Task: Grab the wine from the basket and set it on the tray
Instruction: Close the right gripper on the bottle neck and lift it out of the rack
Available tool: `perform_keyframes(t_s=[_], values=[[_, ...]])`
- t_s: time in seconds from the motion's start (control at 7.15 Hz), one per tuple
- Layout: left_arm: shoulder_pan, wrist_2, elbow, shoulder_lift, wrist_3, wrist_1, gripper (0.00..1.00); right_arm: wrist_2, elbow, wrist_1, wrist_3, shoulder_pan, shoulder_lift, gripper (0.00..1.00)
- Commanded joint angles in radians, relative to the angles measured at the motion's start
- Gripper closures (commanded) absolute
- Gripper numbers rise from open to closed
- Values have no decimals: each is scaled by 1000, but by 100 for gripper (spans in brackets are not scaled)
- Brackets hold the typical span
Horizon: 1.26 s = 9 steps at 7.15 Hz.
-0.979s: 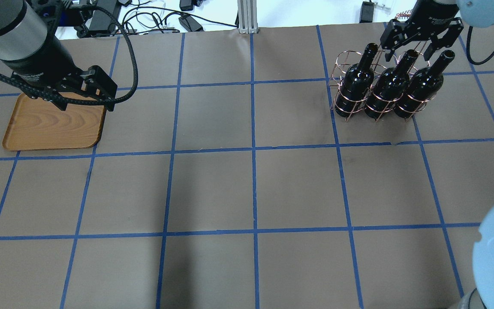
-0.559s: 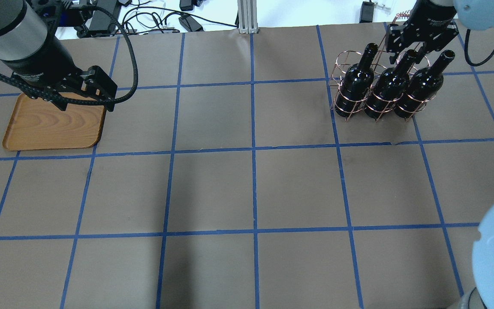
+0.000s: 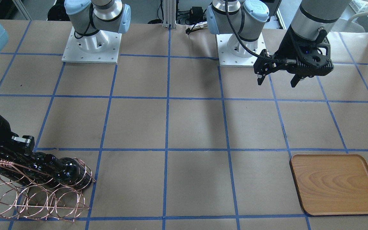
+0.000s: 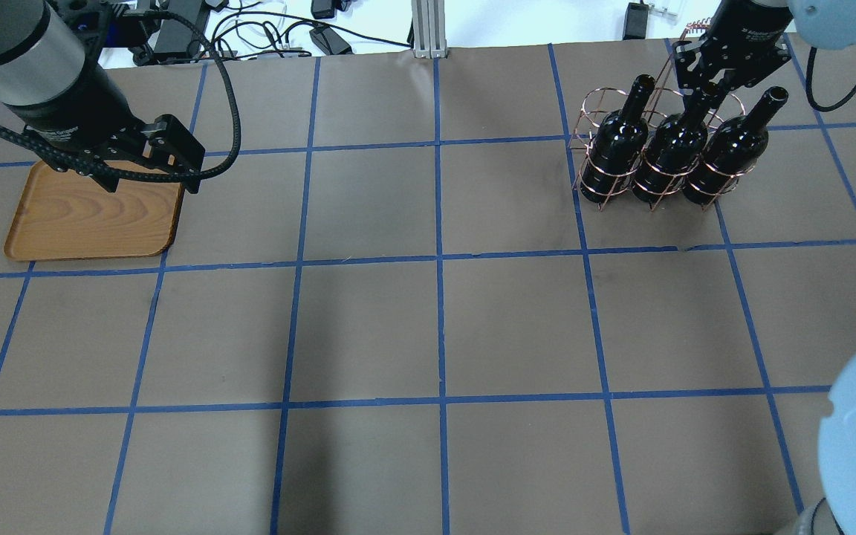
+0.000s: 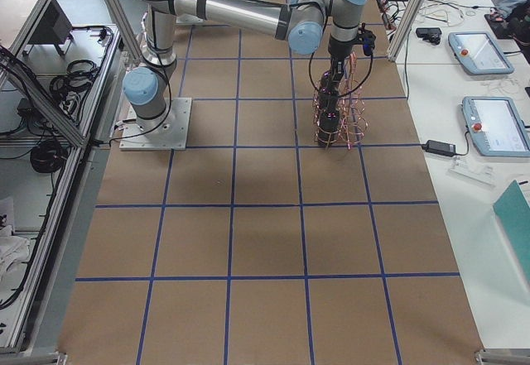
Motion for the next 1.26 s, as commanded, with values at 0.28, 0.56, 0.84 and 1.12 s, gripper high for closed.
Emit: perform_keyframes(t_s=[0.28, 0.56, 0.84, 1.12], values=[[0, 2, 1, -4, 0, 5, 0, 11, -97, 151, -1, -1, -81, 100], [0, 0, 1, -2, 0, 5, 0, 10, -99, 214, -1, -1, -159, 100], [0, 0, 3, -2, 0, 5, 0, 8, -86, 292, 15, 13, -219, 100], [0, 2, 1, -2, 0, 5, 0, -30, -34, 328, 125, 127, -241, 100]])
